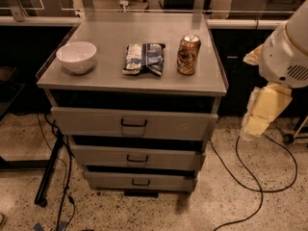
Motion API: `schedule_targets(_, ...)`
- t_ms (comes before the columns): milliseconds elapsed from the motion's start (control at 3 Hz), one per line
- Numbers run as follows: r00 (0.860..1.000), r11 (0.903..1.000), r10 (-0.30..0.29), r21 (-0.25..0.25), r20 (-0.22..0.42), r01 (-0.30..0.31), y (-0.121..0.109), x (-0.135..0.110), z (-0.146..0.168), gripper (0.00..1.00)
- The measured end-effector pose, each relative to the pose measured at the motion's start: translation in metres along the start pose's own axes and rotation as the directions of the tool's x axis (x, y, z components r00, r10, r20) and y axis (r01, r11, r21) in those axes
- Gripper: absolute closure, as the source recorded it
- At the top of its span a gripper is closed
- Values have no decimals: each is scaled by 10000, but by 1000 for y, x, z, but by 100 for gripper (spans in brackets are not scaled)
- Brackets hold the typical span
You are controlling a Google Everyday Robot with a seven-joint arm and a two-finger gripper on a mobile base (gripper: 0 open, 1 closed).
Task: Open top drawer
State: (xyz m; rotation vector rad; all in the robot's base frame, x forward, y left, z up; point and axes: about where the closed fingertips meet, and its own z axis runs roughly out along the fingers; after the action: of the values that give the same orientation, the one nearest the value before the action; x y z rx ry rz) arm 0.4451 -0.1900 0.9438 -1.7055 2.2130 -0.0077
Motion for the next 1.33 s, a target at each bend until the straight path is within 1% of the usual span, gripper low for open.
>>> schedule_targets(333,10000,9993,57,-368,37,-56,21,4,25,0)
schedule_targets(667,9981,9914,502,-1227,363,-454,53,13,99,0)
schedule_targets(1000,9953,9847,726,-1631,647,-612,67,12,131,0)
schedule_targets(1333,9951,9845,738,-1641,652,-622,68,12,133,0)
